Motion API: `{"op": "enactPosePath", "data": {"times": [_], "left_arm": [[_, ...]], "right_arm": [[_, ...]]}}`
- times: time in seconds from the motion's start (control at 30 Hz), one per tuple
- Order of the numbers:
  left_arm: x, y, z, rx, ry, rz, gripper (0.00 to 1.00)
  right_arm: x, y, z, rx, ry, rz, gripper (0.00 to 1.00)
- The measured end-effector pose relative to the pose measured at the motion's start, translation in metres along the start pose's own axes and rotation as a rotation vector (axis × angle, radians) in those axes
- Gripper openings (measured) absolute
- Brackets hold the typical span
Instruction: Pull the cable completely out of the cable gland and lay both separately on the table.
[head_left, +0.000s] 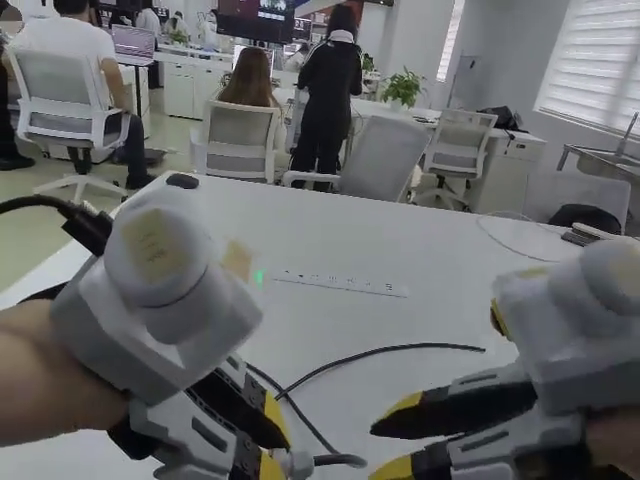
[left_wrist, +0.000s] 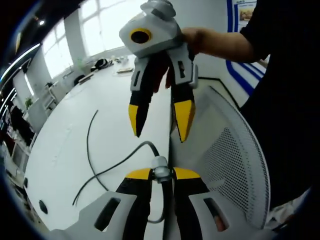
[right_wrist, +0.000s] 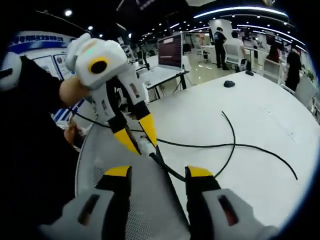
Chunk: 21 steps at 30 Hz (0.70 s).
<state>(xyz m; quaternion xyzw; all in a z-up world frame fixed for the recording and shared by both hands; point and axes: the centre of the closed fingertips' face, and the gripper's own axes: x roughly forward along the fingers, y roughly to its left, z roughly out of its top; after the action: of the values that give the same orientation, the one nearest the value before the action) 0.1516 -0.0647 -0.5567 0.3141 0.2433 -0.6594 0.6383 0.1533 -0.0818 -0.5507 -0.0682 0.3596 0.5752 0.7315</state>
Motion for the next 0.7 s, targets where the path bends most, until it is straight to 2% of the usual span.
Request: {"op": "enactPosePath", "data": {"times": [0.03, 0.1, 0.2, 0.3, 0.37, 0.53, 0.63, 0.7], "left_arm": [[-0.002, -0.002, -0.001, 0.029, 0.005, -0.003, 0.17], [-0.005, -0.007, -0.002, 0.058, 0.002, -0.012, 0.17], [-0.008, -0.011, -0.004, 0.062, -0.008, -0.022, 0.17], [-0.01, -0.015, -0.008, 0.066, -0.013, -0.032, 0.17], [-0.011, -0.018, -0.011, 0.095, -0.014, -0.038, 0.17], [-0.006, -0.022, -0.022, 0.165, 0.018, -0.052, 0.17], [-0.003, -0.025, -0.02, 0.17, 0.012, -0.069, 0.17], [0.002, -0.025, -0.02, 0.171, 0.013, -0.086, 0.17]], "right_arm": [[0.006, 0.007, 0.002, 0.001, 0.011, 0.049, 0.44], [0.016, 0.014, 0.002, -0.007, 0.041, 0.105, 0.4], [0.028, 0.013, 0.004, 0.005, 0.048, 0.123, 0.36], [0.038, 0.021, 0.003, 0.037, 0.071, 0.183, 0.3], [0.042, 0.025, 0.001, 0.056, 0.091, 0.208, 0.28], [0.052, 0.026, -0.002, 0.12, 0.092, 0.247, 0.19], [0.054, 0.033, 0.0, 0.178, 0.063, 0.299, 0.15], [0.054, 0.031, -0.005, 0.186, 0.076, 0.302, 0.14]]}}
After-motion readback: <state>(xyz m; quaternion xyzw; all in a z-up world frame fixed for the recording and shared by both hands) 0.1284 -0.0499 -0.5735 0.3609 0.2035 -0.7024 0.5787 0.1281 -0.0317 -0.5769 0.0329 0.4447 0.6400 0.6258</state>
